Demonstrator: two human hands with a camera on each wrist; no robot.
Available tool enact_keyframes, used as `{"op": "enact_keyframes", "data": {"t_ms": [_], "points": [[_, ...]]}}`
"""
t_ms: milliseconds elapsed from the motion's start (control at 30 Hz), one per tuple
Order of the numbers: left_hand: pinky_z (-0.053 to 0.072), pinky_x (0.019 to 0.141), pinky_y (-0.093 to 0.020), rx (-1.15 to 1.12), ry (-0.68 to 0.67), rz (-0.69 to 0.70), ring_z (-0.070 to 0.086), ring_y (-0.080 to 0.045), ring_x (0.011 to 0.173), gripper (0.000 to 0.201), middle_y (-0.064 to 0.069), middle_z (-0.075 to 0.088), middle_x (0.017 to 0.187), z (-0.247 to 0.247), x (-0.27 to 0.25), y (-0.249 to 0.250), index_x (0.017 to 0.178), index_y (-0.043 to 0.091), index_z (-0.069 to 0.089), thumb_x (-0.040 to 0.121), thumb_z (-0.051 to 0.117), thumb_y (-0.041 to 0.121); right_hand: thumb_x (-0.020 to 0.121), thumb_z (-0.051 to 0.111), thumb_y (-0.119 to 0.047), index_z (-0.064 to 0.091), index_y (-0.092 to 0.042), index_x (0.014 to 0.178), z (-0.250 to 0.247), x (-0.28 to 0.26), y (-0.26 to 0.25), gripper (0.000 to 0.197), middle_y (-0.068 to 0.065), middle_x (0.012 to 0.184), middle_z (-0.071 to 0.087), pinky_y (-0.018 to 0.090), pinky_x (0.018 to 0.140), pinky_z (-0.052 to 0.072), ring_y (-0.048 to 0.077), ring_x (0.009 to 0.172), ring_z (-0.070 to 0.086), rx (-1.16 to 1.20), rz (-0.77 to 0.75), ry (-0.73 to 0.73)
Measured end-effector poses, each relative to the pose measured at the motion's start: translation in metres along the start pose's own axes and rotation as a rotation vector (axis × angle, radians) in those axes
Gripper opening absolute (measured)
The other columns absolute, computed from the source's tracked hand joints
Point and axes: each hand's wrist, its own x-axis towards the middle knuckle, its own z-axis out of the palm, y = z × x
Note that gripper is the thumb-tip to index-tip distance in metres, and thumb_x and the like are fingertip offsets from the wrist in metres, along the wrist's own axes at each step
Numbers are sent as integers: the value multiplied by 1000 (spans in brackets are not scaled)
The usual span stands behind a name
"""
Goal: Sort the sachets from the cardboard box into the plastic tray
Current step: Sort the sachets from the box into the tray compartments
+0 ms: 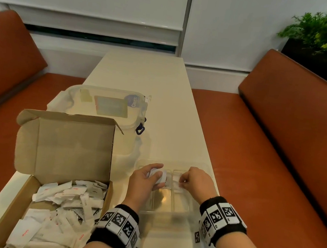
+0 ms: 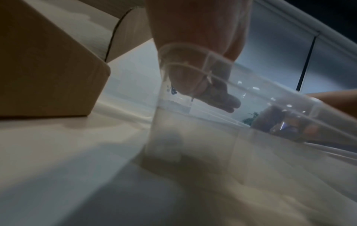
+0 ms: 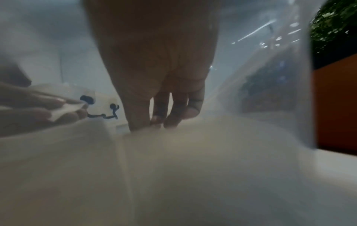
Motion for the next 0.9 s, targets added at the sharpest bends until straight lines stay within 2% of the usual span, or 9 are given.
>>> {"op": "enact_keyframes", "data": {"t_ms": [67,167,333,567,733,900], "points": [[56,64,-21,1,0,-1,66,-23,94,21,-15,56,120,-1,0,0,99,16,71,90,59,1,89,62,-27,71,-21,93,4,-1,1,11,-2,99,57,20,68,33,12,81,49,-27,-9,20],[56,64,-20,5,2,-3,67,-23,93,21,-15,56,120,-1,-1,1,100,15,71,90,59,1,90,60,-28,66,-19,93,7,-2,1,11,-1,99,57,21,68,35,16,86,55,-62,-28,41],[56,63,-20,12,9,-9,65,-25,97,21,-15,55,121,0,-1,2,102,13,70,90,58,0,92,57,-27,62,-18,93,6,-1,0,11,0,98,58,24,71,42,18,87,57,-77,-48,55],[56,63,-20,-1,5,-18,66,-22,93,20,-11,56,116,2,0,1,102,13,70,90,58,1,87,58,-24,47,-19,87,2,-4,-3,12,0,90,58,27,69,44,19,80,56,-48,-37,68],[56,62,-20,-4,8,-20,66,-20,90,21,-9,57,111,3,0,1,99,14,70,90,59,-1,88,54,-18,43,-20,86,3,-6,-5,11,-1,87,55,26,65,40,20,79,54,-42,-14,82],[58,65,-22,16,-2,-20,67,-16,86,21,-9,55,114,3,-1,3,102,12,70,93,54,1,88,55,-19,43,-19,87,3,-6,-5,11,-1,87,54,24,62,37,19,77,54,-29,-6,76]]}}
